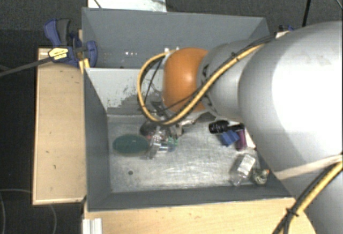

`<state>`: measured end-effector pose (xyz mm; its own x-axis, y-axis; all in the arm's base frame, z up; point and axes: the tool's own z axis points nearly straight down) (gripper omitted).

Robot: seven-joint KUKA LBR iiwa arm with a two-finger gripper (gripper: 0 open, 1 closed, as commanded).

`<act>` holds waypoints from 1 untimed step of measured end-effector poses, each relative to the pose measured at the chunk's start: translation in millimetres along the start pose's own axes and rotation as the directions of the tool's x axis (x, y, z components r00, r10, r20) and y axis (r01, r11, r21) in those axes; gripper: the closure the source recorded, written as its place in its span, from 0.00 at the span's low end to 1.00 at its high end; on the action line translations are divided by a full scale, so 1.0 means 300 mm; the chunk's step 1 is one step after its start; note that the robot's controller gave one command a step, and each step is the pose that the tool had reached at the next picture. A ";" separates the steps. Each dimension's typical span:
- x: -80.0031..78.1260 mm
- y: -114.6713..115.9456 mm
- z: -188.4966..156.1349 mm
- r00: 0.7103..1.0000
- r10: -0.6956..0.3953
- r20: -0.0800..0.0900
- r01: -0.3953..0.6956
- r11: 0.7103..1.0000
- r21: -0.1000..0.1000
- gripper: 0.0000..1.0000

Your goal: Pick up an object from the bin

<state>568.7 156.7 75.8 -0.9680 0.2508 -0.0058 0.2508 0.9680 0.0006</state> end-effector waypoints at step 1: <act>0.021 0.234 0.017 0.883 -0.469 -0.001 0.469 0.883 -0.004 0.00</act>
Offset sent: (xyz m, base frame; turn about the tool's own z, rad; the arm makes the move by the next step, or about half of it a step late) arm 0.0108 0.0682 -0.0058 -0.4873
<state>580.2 226.1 70.6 -0.9725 -0.2327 -0.0047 -0.2327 0.9725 0.0018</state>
